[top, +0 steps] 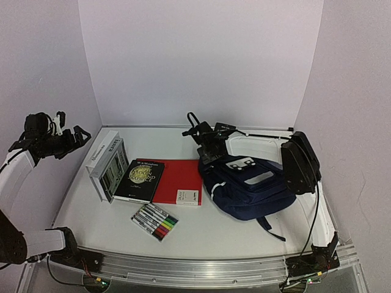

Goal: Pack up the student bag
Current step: Pick up the student bag at the center of the board.

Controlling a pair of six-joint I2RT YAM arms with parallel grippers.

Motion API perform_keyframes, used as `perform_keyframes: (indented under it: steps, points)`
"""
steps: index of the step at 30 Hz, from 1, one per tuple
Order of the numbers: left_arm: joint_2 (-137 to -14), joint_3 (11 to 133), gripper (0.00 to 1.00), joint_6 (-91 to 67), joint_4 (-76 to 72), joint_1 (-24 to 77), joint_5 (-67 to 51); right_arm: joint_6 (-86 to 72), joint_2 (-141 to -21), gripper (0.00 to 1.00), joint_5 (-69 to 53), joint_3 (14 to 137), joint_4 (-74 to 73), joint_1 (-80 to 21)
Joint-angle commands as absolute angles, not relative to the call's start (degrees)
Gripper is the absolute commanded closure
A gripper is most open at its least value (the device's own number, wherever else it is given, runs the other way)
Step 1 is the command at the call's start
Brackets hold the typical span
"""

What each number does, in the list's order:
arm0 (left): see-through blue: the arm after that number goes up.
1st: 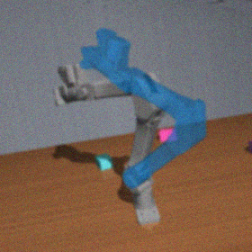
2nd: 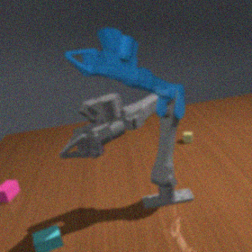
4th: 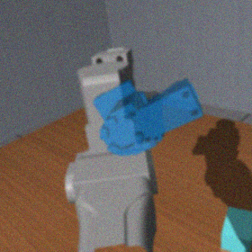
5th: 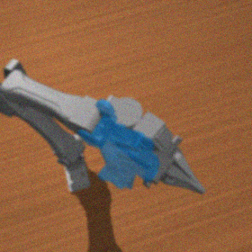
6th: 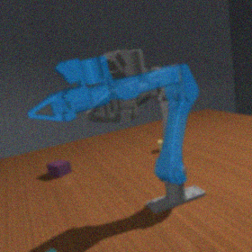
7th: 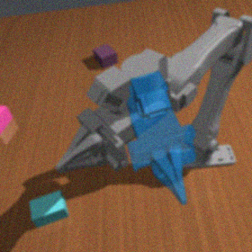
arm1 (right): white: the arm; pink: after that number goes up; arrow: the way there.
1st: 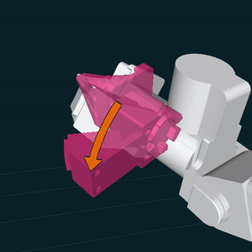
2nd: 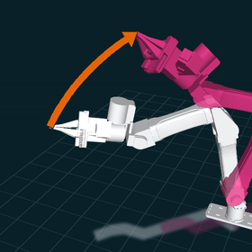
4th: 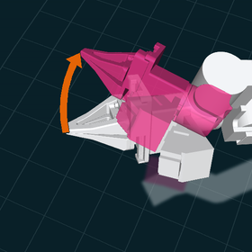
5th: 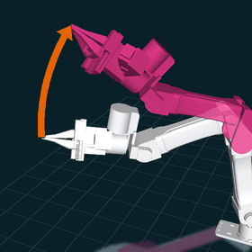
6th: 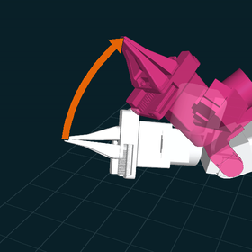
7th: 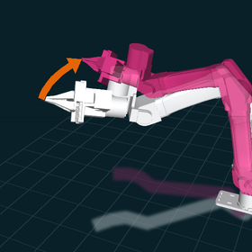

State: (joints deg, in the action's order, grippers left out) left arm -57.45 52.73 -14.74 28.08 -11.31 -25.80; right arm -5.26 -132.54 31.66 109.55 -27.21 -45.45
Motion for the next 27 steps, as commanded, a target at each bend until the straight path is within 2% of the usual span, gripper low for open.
perform_keyframes:
  steps: [1,7,12,17,23,27]
  points:
    - [-57.36,54.32,0.01,-13.06,28.46,-11.5,-26.68,-4.29,-130.47,0.99,34.8,110.86,-26.93,-44.74]
    - [-56.57,54.02,0.03,-11.62,28.29,-11.35,-29.75,-1.43,-113.71,1.0,33.78,96.74,-15.96,-44.74]
    - [-60.33,57.62,0.12,-10.66,30.44,-7.0,-30.27,-0.49,-100.53,1.0,26.03,87.25,-9.68,-44.74]
    - [-68.8,67.38,0.13,-9.21,36.32,7.91,-23.47,-0.5,-92.31,1.0,14.86,82.05,-7.15,-44.74]
    - [-75.13,73.24,0.13,-11.8,31.14,25.18,-21.15,-2.46,-84.49,1.0,0.56,77.21,-2.32,-44.74]
    - [-79.19,74.76,0.12,-14.02,25.99,32.93,-21.33,-2.82,-82.05,1.0,-5.59,75.05,-0.76,-44.74]
